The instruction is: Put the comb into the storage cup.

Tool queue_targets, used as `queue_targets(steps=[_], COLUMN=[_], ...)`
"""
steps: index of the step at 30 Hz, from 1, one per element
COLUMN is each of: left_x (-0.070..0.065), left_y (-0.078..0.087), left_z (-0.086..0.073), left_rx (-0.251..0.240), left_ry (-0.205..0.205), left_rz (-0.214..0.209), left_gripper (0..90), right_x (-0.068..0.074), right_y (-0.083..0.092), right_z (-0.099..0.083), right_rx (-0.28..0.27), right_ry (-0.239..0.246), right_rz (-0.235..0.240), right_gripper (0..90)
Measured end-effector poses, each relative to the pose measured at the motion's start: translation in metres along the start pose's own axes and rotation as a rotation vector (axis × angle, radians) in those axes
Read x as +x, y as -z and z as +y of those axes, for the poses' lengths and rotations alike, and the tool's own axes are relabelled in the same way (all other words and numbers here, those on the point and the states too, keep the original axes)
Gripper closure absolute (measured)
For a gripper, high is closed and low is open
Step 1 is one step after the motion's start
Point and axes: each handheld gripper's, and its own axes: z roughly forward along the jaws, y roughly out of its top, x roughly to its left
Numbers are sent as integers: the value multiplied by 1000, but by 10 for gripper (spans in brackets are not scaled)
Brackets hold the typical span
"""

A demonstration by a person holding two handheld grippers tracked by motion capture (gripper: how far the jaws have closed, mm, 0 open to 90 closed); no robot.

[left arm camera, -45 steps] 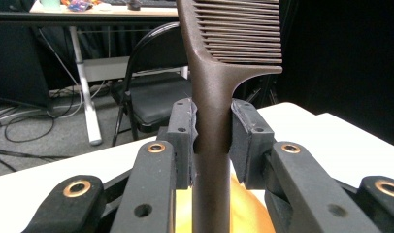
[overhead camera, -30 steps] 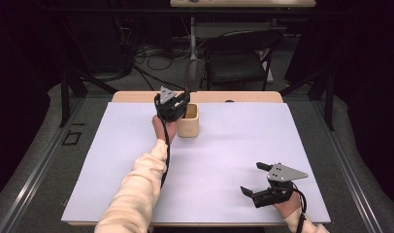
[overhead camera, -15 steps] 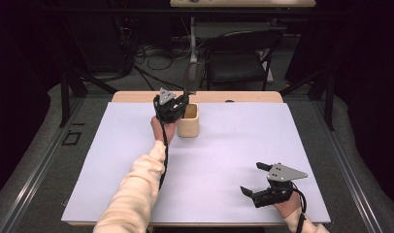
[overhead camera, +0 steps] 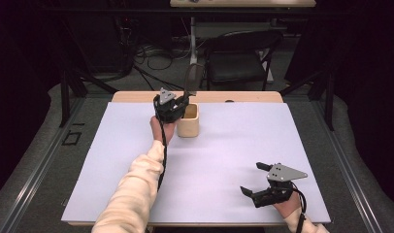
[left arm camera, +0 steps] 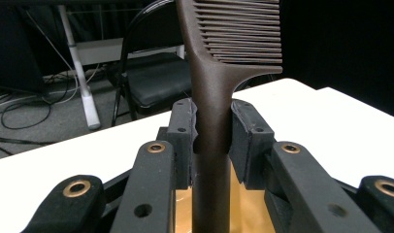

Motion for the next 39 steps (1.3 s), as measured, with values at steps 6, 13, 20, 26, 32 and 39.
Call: queue_targets(steps=[6, 13, 20, 26, 32, 39], left_x=[1, 0, 0, 0, 0, -1], left_y=[-2, -3, -4, -5, -7, -10], left_z=[-1, -2, -4, -4, -5, -6], left_rx=[16, 34, 52, 71, 93, 126], left_ry=[1, -3, -9, -14, -19, -30], left_rz=[-15, -25, -32, -38, -43, -46], left_gripper=[720, 720, 721, 720, 719, 719], right_x=[0, 0, 0, 0, 0, 0], right_y=[0, 0, 0, 0, 0, 0], right_z=[0, 0, 0, 0, 0, 0], right_rx=[1, 1, 2, 3, 3, 3], right_ry=[0, 1, 1, 1, 3, 3], right_rz=[0, -1, -1, -1, 1, 1], right_gripper=[0, 0, 0, 0, 0, 0])
